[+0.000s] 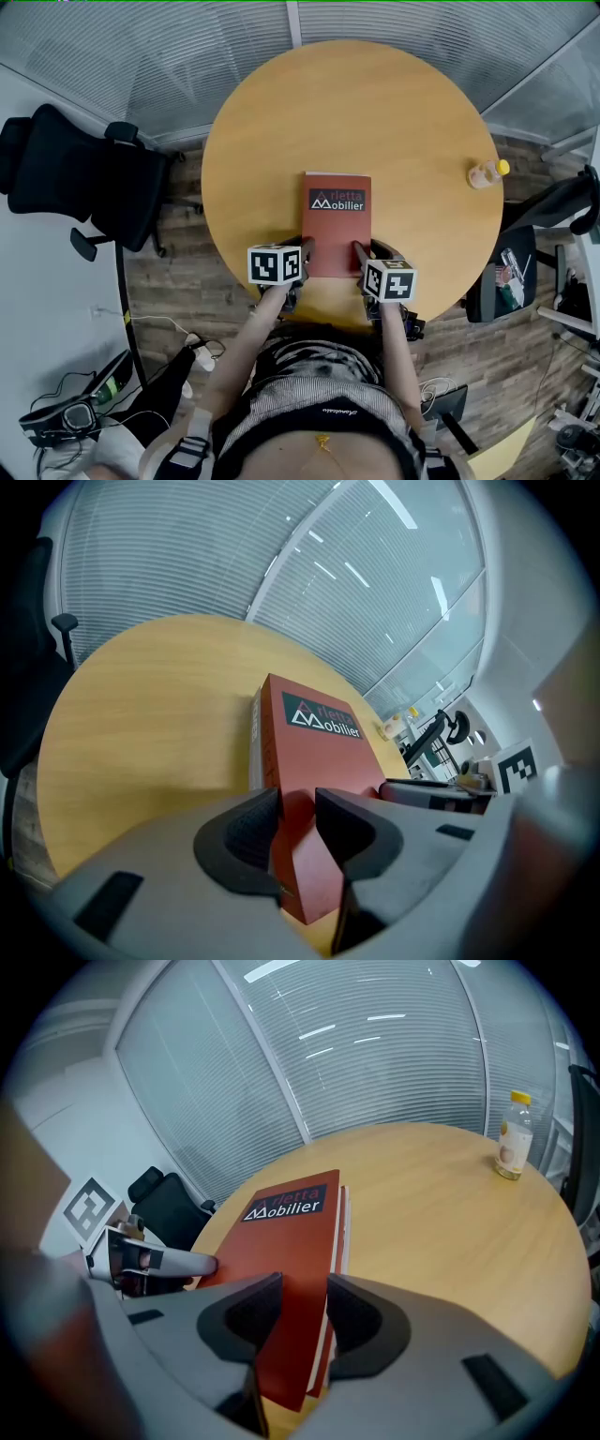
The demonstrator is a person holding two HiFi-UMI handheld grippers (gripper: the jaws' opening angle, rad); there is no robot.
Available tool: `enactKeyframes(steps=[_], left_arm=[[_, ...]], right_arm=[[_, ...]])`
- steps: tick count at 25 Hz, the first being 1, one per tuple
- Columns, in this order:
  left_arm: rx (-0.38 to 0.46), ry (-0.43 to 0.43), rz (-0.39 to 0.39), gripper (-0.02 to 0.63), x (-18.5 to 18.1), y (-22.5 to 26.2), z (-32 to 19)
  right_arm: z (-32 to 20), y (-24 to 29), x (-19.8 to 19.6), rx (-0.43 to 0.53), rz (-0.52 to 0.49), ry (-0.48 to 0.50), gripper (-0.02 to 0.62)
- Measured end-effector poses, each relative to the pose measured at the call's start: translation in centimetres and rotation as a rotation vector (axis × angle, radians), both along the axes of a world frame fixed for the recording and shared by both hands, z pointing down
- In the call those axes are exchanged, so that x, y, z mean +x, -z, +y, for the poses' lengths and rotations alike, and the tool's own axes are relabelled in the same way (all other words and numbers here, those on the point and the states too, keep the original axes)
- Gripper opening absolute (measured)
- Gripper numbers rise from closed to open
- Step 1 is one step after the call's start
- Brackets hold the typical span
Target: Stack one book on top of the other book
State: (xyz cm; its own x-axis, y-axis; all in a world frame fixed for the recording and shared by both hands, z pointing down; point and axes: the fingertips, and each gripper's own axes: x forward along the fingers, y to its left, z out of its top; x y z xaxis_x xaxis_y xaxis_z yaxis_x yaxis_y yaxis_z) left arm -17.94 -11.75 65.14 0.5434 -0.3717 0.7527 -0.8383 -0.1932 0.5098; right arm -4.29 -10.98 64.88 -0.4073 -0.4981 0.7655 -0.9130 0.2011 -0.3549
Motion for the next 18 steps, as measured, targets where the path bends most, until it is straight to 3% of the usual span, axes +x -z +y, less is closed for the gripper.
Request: enactKeyframes(steps=[18], left_arm=[[0.058, -0.021, -0.028, 0.120, -0.02, -0.56, -0.17]], right_arm=[[-0.16, -0.98, -0.10, 0.016, -0.033, -0.013, 0.152]])
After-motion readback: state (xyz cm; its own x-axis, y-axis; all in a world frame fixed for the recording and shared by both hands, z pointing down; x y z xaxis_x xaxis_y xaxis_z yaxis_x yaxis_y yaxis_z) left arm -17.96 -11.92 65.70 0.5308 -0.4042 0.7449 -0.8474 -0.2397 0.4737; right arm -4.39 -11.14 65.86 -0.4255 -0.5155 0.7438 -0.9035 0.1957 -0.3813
